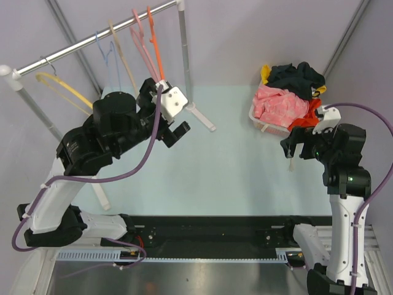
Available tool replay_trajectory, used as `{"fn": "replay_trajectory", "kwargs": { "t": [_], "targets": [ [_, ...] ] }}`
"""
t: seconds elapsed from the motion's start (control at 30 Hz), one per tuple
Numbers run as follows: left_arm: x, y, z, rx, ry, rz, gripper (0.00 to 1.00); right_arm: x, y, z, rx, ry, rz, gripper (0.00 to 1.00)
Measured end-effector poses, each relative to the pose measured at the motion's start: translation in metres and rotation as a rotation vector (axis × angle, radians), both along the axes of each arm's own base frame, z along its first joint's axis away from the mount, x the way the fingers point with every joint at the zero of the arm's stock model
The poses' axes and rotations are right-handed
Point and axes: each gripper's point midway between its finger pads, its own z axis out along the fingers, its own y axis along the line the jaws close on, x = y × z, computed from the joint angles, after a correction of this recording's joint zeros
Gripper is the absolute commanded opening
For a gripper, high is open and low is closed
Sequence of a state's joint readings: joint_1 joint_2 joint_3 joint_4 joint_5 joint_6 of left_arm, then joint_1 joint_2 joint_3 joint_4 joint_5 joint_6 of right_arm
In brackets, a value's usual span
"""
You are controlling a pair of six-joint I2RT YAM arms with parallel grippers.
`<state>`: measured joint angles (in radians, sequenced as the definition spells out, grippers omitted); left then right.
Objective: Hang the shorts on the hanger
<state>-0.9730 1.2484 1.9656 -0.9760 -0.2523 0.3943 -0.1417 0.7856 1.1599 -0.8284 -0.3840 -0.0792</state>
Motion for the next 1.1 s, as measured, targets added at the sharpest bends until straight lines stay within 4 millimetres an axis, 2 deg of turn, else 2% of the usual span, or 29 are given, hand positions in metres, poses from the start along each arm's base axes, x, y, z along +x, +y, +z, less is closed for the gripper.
{"fn": "replay_trajectory", "kwargs": {
  "t": [0.2,0.37,0.47,0.6,0.8,0.93,1.1],
  "targets": [
    [0.002,0.002,0.015,-0.045,-0.092,-0.006,1.0,0.025,-0.01,0.001,-0.004,0.01,-0.033,1.0],
    [0.002,0.004,0.046,-0.13,-0.181,-0.005,1.0,0.059,-0.023,0.013,0.011,-0.001,-0.074,1.0],
    [0.003,0.002,0.052,-0.153,-0.196,-0.004,1.0,0.081,-0.033,0.019,0.016,-0.013,-0.097,1.0],
    [0.009,-0.006,0.046,-0.137,-0.184,-0.005,1.0,0.117,-0.058,0.023,0.032,-0.022,-0.15,1.0],
    [0.017,-0.021,0.022,-0.084,-0.143,-0.018,1.0,0.168,-0.11,0.018,0.084,-0.039,-0.268,1.0],
    [0.017,-0.029,0.009,-0.068,-0.114,-0.04,1.0,0.197,-0.123,0.009,0.115,-0.05,-0.293,1.0],
    [0.015,-0.037,-0.005,-0.057,-0.077,-0.067,1.0,0.246,-0.143,-0.008,0.144,-0.064,-0.32,1.0]
  ]
}}
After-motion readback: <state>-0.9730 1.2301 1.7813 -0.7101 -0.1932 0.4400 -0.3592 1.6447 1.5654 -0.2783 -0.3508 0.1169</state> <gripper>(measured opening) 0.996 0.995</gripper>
